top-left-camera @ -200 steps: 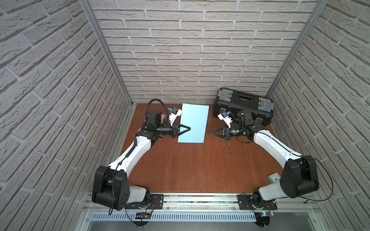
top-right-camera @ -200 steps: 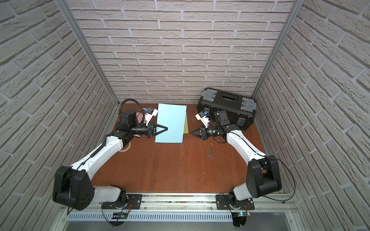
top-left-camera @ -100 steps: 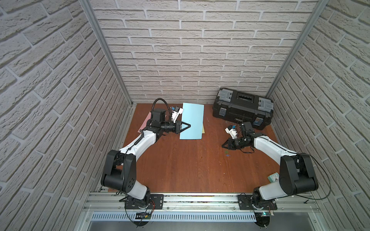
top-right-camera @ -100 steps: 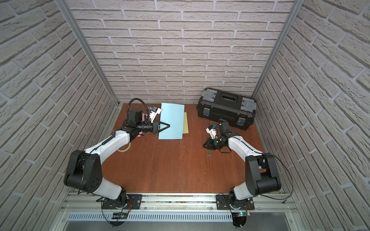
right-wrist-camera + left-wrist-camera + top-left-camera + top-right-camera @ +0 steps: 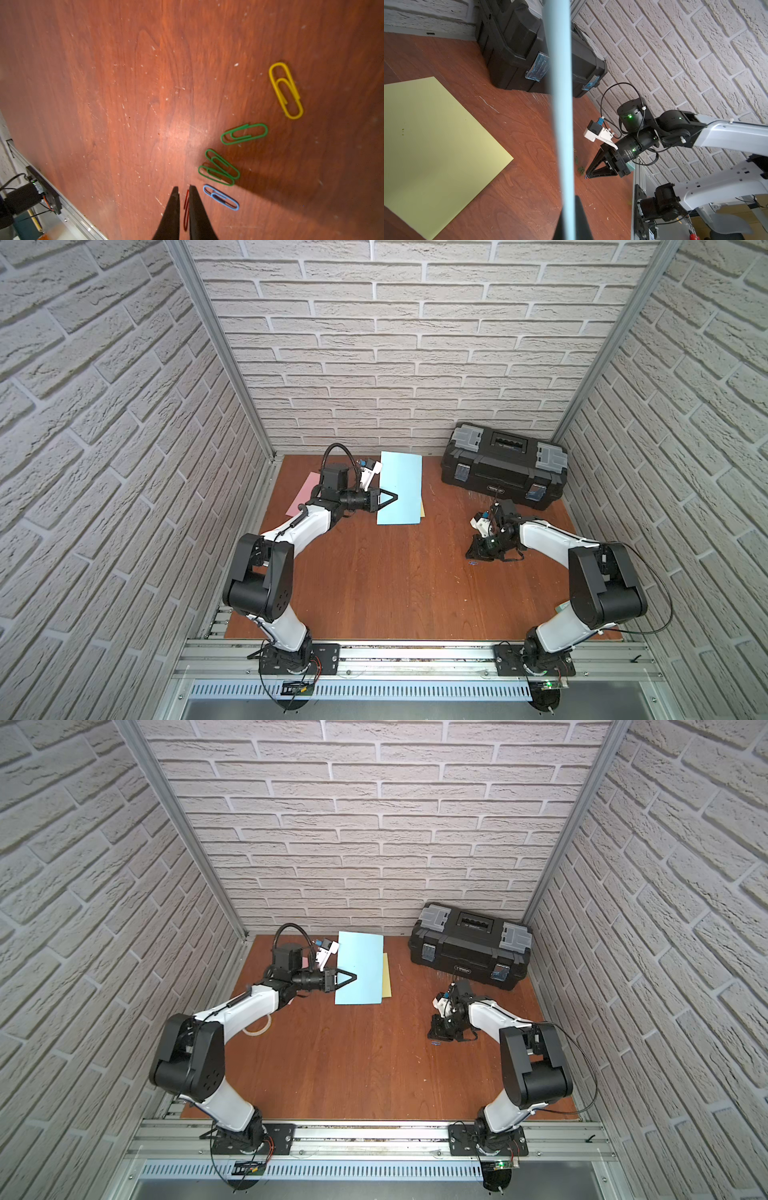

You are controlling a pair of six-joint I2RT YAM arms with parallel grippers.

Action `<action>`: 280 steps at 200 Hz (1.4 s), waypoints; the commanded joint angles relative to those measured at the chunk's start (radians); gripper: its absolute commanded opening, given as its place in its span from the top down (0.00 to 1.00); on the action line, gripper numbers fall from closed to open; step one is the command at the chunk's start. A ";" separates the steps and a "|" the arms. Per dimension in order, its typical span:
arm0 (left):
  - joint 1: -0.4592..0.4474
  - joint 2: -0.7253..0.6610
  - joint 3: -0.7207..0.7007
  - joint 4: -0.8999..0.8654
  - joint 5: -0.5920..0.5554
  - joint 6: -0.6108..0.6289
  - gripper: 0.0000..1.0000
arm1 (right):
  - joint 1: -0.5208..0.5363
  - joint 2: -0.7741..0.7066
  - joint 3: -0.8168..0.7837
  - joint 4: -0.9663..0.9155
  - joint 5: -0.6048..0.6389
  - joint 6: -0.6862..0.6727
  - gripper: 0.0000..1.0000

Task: Unclip the paperclips from the documents
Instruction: Place the paper clip at the center of the board, then place the document at the document.

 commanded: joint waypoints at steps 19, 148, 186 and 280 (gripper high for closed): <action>-0.004 0.008 0.030 0.069 0.001 -0.008 1.00 | -0.003 -0.001 -0.011 -0.033 0.051 -0.009 0.79; -0.010 0.200 0.164 0.027 -0.058 -0.055 1.00 | -0.003 -0.154 0.016 -0.062 0.060 0.006 0.58; -0.009 0.323 0.264 -0.048 -0.126 -0.078 1.00 | -0.004 -0.204 0.045 -0.070 0.022 0.025 0.49; -0.010 0.561 0.517 -0.393 -0.355 -0.038 1.00 | -0.003 -0.248 0.058 -0.075 -0.005 0.039 0.44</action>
